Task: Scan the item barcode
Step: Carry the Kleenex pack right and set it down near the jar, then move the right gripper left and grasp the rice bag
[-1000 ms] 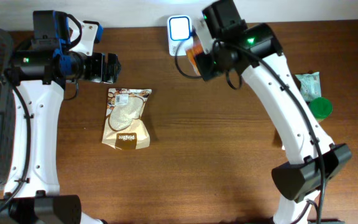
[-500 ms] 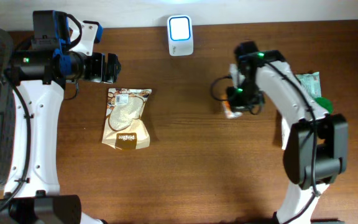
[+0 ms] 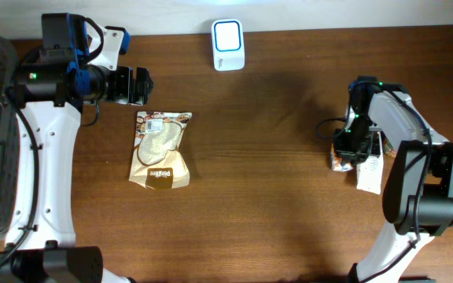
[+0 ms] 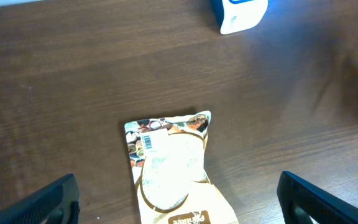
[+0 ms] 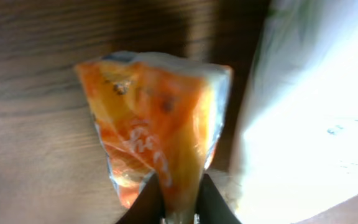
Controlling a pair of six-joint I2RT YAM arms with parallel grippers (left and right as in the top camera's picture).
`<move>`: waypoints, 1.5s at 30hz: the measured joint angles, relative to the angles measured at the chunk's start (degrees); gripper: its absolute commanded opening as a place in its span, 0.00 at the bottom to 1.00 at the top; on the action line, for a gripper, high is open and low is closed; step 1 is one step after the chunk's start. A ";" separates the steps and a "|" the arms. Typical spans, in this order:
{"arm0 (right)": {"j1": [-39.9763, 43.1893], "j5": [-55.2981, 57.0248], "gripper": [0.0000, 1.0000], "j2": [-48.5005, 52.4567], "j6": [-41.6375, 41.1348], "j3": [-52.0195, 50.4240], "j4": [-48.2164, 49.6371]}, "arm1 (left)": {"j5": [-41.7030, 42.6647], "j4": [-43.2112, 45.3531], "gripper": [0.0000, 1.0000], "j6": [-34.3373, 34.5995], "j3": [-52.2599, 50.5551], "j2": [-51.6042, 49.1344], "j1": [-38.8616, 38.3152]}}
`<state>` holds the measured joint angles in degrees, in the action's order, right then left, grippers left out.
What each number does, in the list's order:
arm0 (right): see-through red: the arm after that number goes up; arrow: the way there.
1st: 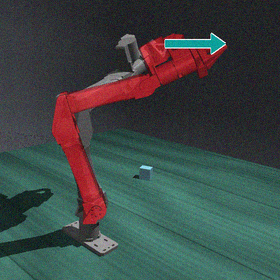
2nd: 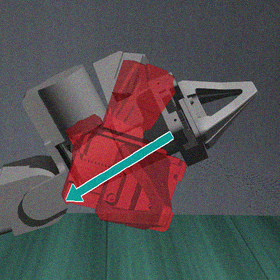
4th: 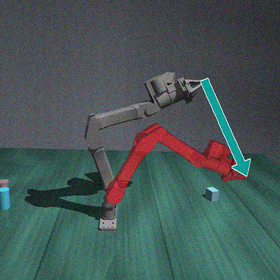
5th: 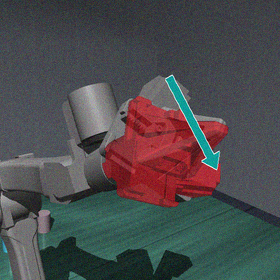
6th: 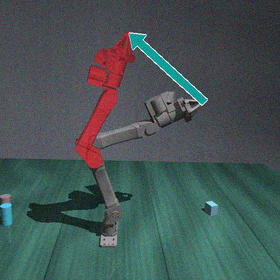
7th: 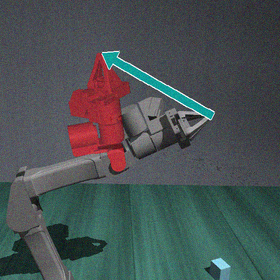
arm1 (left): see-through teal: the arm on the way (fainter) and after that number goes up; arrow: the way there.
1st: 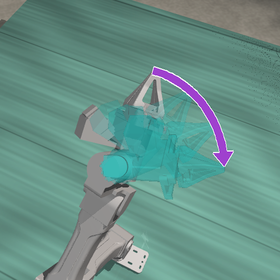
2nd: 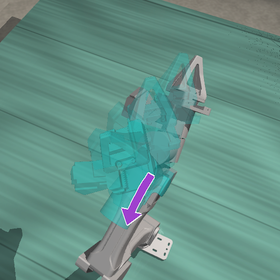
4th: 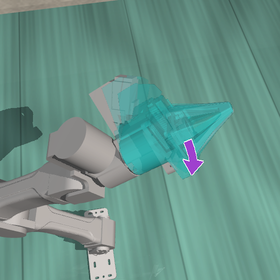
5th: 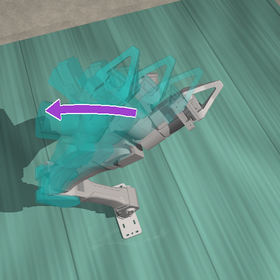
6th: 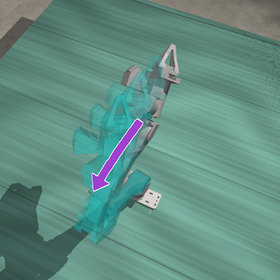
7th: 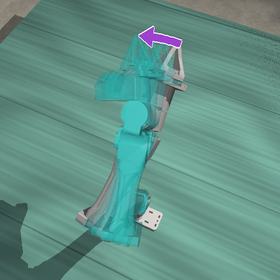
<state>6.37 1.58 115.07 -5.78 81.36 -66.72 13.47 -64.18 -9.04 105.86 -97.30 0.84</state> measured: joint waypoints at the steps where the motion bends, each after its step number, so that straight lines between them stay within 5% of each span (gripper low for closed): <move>1: 0.09 0.20 0.58 0.00 -0.20 0.00 -0.02 | 0.00 0.00 0.99 0.00 0.00 0.00 0.00; 9: 0.72 -3.72 0.65 0.02 -0.26 3.08 -2.86 | 0.00 0.00 0.99 0.00 0.00 0.00 0.00; 16: -1.16 -24.57 1.00 -0.04 -0.37 12.66 0.33 | 0.00 -0.02 0.99 0.00 0.00 0.00 0.00; 27: -21.62 -41.09 1.00 1.18 -9.64 11.65 30.45 | 0.02 0.02 0.99 0.00 0.00 0.00 0.00; 31: -30.53 -35.63 0.80 4.90 -17.27 11.63 40.04 | 0.00 0.02 0.99 0.00 0.00 0.00 0.00; 37: -40.98 -22.27 0.75 10.43 -24.26 11.41 47.43 | 0.00 0.02 0.99 0.00 0.00 0.00 0.00; 45: -44.06 -16.68 0.68 12.20 -25.75 11.37 52.83 | 0.00 0.02 0.99 0.00 0.00 0.00 0.00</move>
<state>-37.69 -15.09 127.26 -31.53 92.73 -13.89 13.47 -64.16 -9.04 105.86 -97.30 0.84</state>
